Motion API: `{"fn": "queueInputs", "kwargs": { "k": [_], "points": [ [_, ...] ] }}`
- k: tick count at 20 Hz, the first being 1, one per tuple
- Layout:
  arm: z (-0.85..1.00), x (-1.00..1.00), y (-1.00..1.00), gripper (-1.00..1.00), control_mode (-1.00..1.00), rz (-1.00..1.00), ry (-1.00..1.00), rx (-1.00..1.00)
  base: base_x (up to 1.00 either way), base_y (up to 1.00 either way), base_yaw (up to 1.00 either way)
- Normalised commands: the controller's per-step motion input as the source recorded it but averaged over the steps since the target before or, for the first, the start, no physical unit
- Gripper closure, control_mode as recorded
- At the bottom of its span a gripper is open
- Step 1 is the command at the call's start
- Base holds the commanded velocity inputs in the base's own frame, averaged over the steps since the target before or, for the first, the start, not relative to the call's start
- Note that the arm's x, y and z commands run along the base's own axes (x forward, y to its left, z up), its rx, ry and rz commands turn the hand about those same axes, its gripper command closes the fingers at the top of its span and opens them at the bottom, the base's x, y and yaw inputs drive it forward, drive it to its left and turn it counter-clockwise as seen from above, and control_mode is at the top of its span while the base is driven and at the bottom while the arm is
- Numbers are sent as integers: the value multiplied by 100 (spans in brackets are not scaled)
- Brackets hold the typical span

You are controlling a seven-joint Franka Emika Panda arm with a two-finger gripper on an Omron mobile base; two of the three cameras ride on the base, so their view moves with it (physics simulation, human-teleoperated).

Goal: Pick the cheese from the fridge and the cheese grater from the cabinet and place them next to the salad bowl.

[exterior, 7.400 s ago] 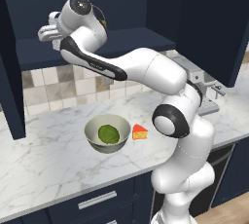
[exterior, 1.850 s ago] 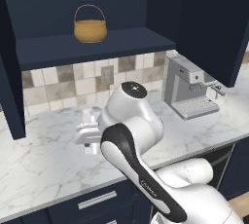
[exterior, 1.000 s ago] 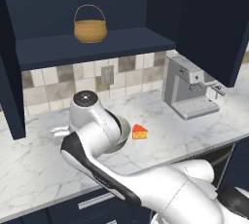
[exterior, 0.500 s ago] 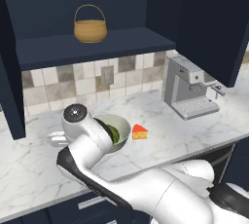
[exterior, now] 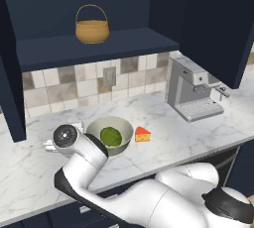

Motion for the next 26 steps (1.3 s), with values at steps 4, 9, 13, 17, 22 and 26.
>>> {"fn": "queueInputs", "kwargs": {
  "k": [4,9,13,17,22,26],
  "points": [
    [0,0,33,100,-100,-2,-13,-6,0,0,0],
    [0,0,14,100,-100,-6,-8,-7,0,0,0],
    [0,0,0,100,-100,-14,-1,-5,0,0,0],
    [-6,7,-6,100,-100,-25,0,0,0,0,0],
    [-3,14,-7,100,-100,-26,0,0,0,0,0],
    [-4,23,-4,100,-100,-25,0,0,0,0,0]
  ]
}}
